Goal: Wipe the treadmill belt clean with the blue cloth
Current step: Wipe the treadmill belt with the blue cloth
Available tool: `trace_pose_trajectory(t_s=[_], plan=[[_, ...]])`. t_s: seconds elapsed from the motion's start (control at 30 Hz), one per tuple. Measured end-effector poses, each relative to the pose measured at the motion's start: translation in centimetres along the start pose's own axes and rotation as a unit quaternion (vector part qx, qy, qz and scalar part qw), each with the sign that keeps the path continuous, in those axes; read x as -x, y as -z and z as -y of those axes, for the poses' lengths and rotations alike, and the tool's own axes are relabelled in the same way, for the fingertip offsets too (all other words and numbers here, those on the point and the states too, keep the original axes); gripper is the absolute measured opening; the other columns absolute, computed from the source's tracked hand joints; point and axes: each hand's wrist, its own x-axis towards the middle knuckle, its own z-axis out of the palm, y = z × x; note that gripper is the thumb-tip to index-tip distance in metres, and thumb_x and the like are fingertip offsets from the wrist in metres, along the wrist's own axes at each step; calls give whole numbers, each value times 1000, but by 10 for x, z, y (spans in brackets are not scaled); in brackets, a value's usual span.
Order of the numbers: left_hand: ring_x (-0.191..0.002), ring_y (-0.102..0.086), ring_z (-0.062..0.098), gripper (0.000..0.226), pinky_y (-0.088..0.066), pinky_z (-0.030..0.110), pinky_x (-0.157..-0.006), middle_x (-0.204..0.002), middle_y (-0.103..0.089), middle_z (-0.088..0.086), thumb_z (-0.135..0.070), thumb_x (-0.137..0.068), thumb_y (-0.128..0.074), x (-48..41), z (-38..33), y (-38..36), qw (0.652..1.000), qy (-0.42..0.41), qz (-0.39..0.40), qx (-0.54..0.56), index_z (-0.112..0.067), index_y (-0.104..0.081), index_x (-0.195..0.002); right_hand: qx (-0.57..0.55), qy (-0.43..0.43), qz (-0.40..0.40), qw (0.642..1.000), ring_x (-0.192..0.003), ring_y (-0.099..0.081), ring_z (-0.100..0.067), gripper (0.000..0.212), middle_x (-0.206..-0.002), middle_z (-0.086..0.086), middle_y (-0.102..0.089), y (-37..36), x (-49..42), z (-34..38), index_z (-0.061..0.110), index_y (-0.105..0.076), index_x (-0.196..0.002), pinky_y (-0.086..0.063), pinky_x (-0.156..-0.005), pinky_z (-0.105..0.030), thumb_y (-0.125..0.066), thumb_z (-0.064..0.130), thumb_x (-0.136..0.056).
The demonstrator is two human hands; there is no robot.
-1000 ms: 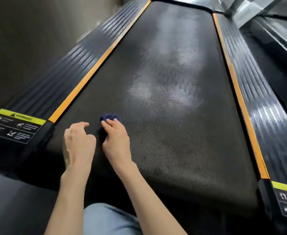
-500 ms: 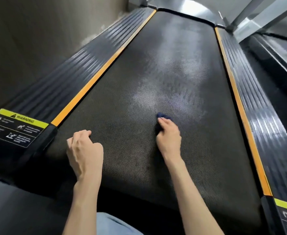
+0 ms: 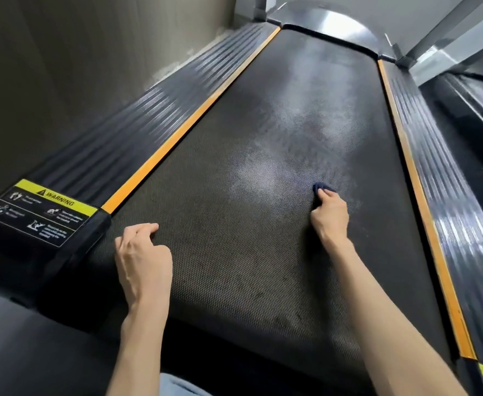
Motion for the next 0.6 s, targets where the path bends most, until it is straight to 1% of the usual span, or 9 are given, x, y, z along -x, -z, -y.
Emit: trace_pose_trajectory(t_s=[0.03,0.1,0.2,0.3,0.37,0.47,0.5,0.53,0.6], plan=[[-109,-42,28,47,-33,35,-97,-123,-56,13,14,-75,-40,1,-2,1,1000,3,2,0,0,-62,-114,-5,17,-4,1000,-126,-43,-27,42,-133,-10,-54,-5,7,20,3,-58,-122,-31,-101,-26,-47,-4,-82],[-110,-41,29,47,-32,33,-97,-124,-55,14,13,-76,-39,1,-5,2,1000,7,3,4,0,-62,-115,-29,142,37,989,-119,-48,-28,40,-124,-9,-59,-25,32,72,4,-64,-112,-34,-93,-26,-50,-3,-75],[-110,-42,32,46,-31,33,-97,-124,-55,17,12,-76,-39,0,-7,3,1000,14,-6,-2,0,-62,-114,-43,322,156,933,-128,-40,-28,54,-137,-11,-50,-60,72,147,4,-56,-127,-25,-104,-27,-53,-5,-74],[-112,-42,33,46,-31,34,-97,-124,-56,17,12,-77,-38,-2,-3,6,1000,29,-13,-4,0,-62,-115,-18,384,220,896,-137,-29,-26,61,-146,-7,-40,-62,72,165,10,-46,-137,-23,-112,-33,-50,-6,-79],[-111,-43,32,47,-33,33,-95,-123,-57,16,14,-76,-37,-2,4,9,1000,20,-17,4,1,-63,-113,-16,358,222,907,-137,-30,-25,62,-145,-4,-42,-46,63,130,12,-48,-136,-25,-111,-33,-49,-7,-78],[-107,-48,33,48,-33,25,-86,-118,-62,14,19,-73,-37,-4,15,11,1000,-10,-21,4,0,-67,-106,-3,159,107,981,-135,-32,-25,59,-144,-3,-44,-7,68,34,13,-50,-135,-28,-109,-34,-46,-8,-79],[-106,-50,33,49,-33,24,-85,-115,-63,14,20,-72,-37,-5,18,11,1000,-20,-22,5,0,-68,-104,2,93,58,994,-135,-33,-28,57,-142,-6,-45,6,77,6,9,-51,-134,-30,-109,-35,-44,-9,-80],[-106,-51,33,50,-34,25,-86,-114,-65,14,21,-70,-37,-6,21,11,999,-25,-22,9,-1,-69,-103,10,47,19,999,-133,-36,-32,55,-140,-11,-48,15,90,-13,5,-51,-132,-32,-108,-38,-43,-11,-81],[-108,-53,31,52,-37,28,-91,-112,-66,13,21,-69,-37,-5,23,13,999,-35,-14,10,-2,-70,-101,12,21,-26,999,-126,-43,-38,53,-132,-18,-53,15,123,-15,-2,-53,-129,-38,-105,-45,-45,-14,-78]])
